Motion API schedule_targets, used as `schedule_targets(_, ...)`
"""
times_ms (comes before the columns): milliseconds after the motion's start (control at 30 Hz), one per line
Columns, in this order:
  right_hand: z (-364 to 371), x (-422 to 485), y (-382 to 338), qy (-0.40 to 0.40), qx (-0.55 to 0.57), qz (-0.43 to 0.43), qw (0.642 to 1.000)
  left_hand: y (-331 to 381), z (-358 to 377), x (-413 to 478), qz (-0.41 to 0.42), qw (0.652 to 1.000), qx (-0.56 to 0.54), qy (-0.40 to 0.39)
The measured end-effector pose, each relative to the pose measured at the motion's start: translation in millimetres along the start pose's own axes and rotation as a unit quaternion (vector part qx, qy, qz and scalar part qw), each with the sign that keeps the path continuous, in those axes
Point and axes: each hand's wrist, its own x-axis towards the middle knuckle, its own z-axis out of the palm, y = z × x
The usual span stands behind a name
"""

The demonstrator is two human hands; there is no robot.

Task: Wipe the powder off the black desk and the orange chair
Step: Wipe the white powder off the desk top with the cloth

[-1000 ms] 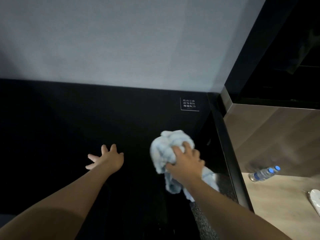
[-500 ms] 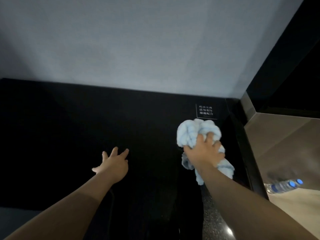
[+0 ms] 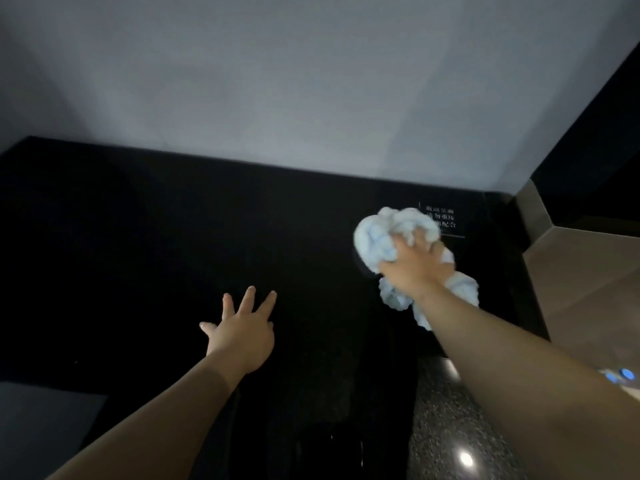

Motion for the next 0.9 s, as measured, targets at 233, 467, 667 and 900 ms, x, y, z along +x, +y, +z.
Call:
schedule_targets(233,53.3,-103.7,-63.2,-0.108,-0.008,-0.305,0.946,-19.4,16.8,-0.1,0.038,0.997,-0.001,0.065)
schedule_targets(467,-0.1,-48.5,0.8,0.102,-0.011,-0.036,0.994,-31.1,32.3,2.5,0.055,0.992,-0.032,0.105)
schedule_targets(667,35.7,-97.2,-26.4,-0.051,0.074,-0.281,0.956,-30.6,19.1,29.7,0.015,0.986,-0.068,0.15)
schedule_targets(900,-27.5,49.5,18.8,0.211,0.103,0.084,0.968,-22.1,25.7,43.5,-0.029,0.98,-0.051,0.191)
